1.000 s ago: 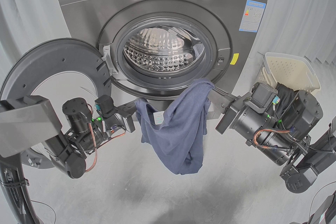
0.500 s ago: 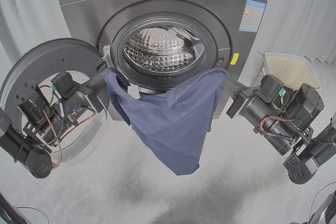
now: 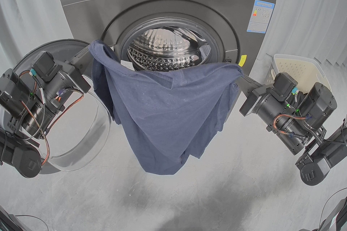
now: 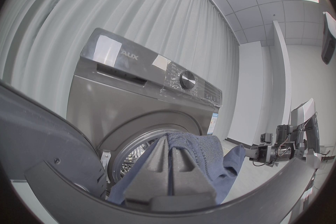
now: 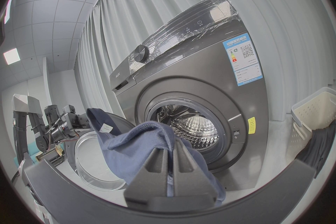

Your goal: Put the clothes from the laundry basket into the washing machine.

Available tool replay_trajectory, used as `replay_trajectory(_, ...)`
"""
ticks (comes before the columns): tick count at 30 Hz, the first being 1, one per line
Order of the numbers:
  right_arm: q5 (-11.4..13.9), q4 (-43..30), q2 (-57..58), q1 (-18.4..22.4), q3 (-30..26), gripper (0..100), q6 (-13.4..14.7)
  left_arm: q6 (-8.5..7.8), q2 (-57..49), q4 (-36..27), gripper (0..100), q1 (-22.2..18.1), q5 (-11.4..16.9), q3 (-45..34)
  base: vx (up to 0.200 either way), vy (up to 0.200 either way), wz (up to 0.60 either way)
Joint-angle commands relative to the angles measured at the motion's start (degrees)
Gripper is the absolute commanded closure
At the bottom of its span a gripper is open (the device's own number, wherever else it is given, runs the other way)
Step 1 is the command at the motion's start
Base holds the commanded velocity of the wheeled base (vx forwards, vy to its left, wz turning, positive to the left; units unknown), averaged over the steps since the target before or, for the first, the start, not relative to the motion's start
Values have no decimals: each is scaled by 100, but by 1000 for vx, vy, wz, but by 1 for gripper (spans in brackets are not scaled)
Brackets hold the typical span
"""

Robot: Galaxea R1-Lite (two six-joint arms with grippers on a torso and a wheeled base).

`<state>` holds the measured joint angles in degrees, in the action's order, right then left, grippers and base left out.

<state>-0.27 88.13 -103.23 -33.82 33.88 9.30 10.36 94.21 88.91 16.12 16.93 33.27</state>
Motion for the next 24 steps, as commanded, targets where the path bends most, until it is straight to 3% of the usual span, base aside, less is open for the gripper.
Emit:
replay_trajectory(1,0,3,101,68,5,100,-25,-8,-113,4,100,6,-15,83,0,0,0)
replay_trajectory(24,-8,-6,365,191,277,100,-42,-8,-192,4,100,58,-94,75,0,0,0)
